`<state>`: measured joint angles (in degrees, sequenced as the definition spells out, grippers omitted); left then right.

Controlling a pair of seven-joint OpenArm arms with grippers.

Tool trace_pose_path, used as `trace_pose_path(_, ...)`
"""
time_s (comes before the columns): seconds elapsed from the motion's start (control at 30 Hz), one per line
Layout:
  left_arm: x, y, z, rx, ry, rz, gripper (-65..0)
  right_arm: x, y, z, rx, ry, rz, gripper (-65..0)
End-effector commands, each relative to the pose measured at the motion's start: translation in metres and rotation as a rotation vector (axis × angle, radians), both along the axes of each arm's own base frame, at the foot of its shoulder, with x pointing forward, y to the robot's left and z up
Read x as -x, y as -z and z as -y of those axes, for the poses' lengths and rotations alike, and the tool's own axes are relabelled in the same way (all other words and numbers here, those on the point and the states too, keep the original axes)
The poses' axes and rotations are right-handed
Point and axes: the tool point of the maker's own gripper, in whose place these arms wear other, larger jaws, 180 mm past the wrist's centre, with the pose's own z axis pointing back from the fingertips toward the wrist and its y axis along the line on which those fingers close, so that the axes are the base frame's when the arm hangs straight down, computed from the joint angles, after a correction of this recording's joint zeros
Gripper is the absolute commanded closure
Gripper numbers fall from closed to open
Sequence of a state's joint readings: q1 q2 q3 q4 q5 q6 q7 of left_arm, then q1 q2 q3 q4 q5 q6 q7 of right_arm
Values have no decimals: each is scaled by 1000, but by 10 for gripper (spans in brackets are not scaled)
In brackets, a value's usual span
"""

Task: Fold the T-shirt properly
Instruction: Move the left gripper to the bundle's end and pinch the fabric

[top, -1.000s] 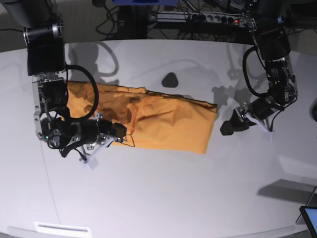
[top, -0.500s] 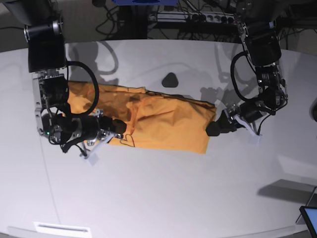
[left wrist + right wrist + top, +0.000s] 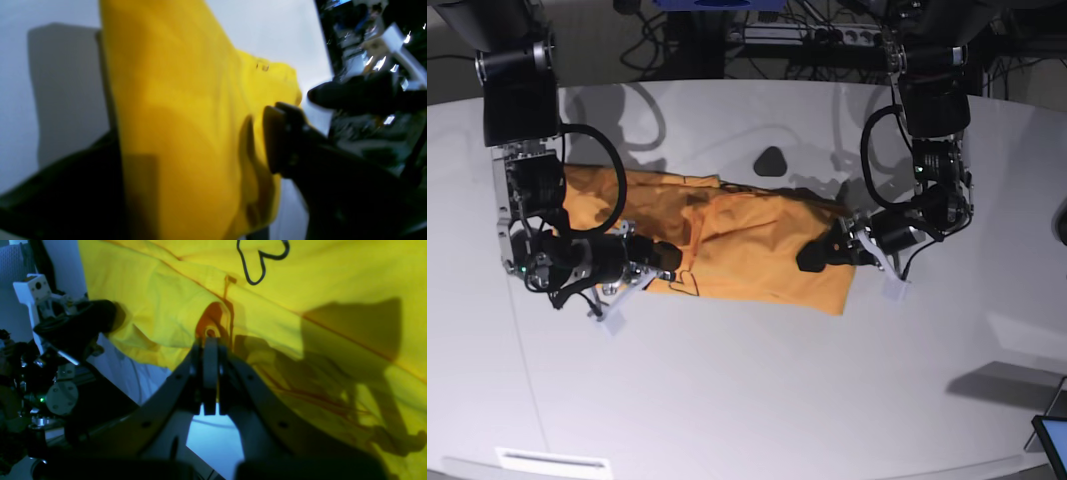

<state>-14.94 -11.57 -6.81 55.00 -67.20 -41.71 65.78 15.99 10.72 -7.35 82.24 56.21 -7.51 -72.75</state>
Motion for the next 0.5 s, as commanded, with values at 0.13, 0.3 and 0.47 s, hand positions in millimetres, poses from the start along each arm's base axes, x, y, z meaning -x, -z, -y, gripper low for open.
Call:
trace_pose_path(0.13, 15, 17, -2, -35, 21, -82, -39, -12, -16, 0, -16, 5, 53, 0)
trace_pose_path(0.3, 16, 18, -9, -47, 15, -84, 0, -16, -16, 1, -15, 21, 71, 0)
trace_pose_path(0.47, 7, 8, -46, -47, -89, -59, 0, -12, -11, 1, -13, 20, 59, 0)
